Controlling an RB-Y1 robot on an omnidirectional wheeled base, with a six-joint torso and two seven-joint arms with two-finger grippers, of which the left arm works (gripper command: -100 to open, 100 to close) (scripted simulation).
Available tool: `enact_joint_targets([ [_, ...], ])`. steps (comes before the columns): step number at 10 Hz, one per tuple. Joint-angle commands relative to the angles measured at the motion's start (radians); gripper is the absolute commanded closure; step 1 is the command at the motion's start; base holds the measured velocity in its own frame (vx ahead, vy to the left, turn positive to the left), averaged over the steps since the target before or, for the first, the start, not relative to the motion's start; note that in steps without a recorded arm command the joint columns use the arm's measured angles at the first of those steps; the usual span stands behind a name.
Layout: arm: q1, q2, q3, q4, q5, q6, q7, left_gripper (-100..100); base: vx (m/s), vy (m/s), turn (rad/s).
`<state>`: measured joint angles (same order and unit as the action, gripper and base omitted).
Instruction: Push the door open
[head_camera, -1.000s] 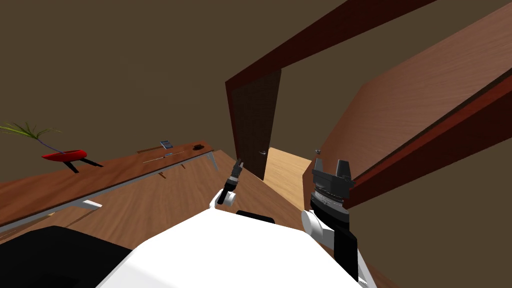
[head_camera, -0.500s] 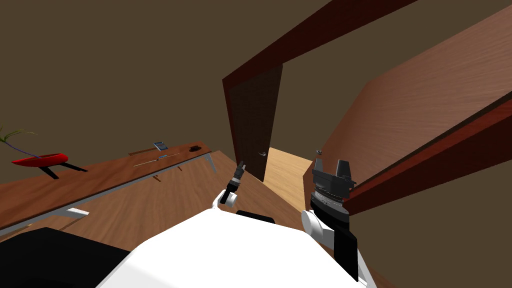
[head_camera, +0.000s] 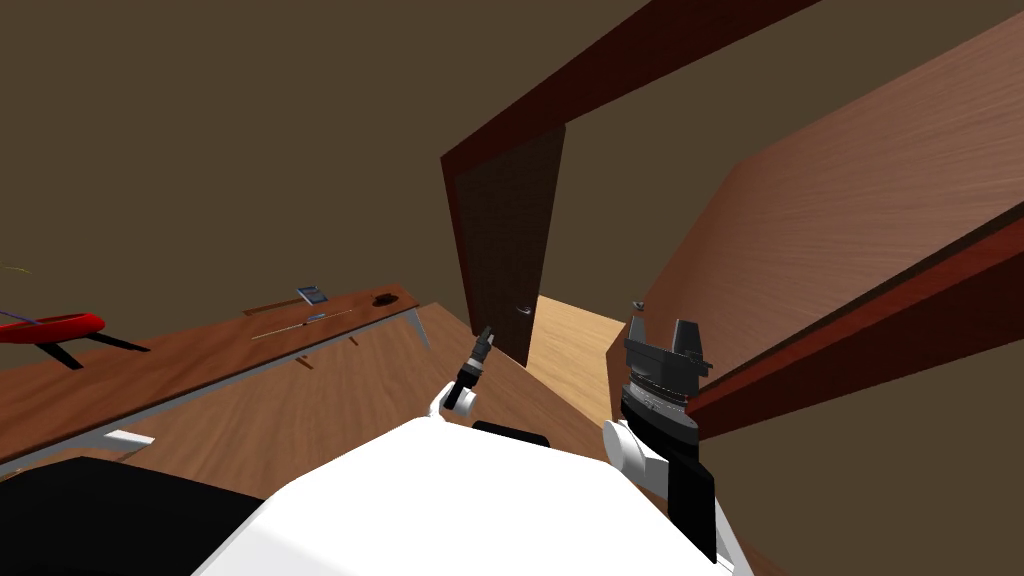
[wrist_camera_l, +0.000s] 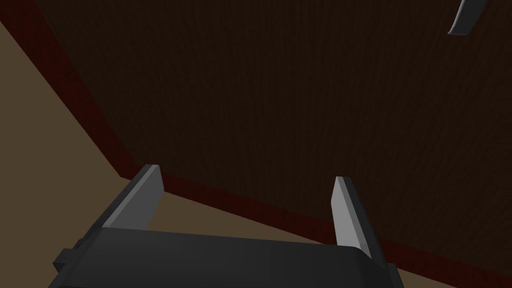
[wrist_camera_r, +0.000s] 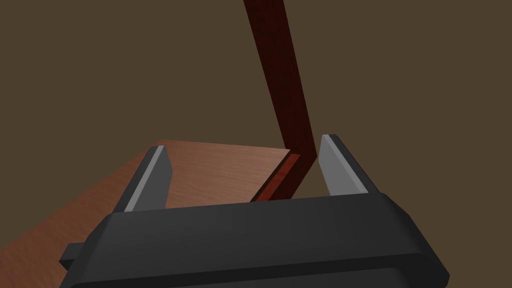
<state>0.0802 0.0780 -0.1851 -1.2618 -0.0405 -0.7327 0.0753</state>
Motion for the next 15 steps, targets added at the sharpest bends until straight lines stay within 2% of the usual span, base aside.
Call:
enact_joint_targets([
  [1,-0.028,-0.006,-0.007,0.050,-0.006,0.000,0.003,-100,0.096,0.027,-0.027],
  [2,-0.040,-0.007,-0.012,0.078,-0.009,-0.003,0.005,-100,0.095,0.023,-0.032],
  [3,-0.040,-0.007,-0.012,0.086,-0.009,-0.003,0.005,-100,0.067,0.014,-0.012],
  [10,-0.117,-0.026,-0.046,0.291,-0.032,-0.025,0.020,-100,0.091,0.021,-0.026],
  [11,-0.117,-0.026,-0.046,0.291,-0.032,-0.025,0.020,-100,0.064,0.010,-0.008],
  [15,-0.155,-0.039,-0.063,0.392,-0.044,-0.036,0.028,-100,0.075,0.018,-0.023],
])
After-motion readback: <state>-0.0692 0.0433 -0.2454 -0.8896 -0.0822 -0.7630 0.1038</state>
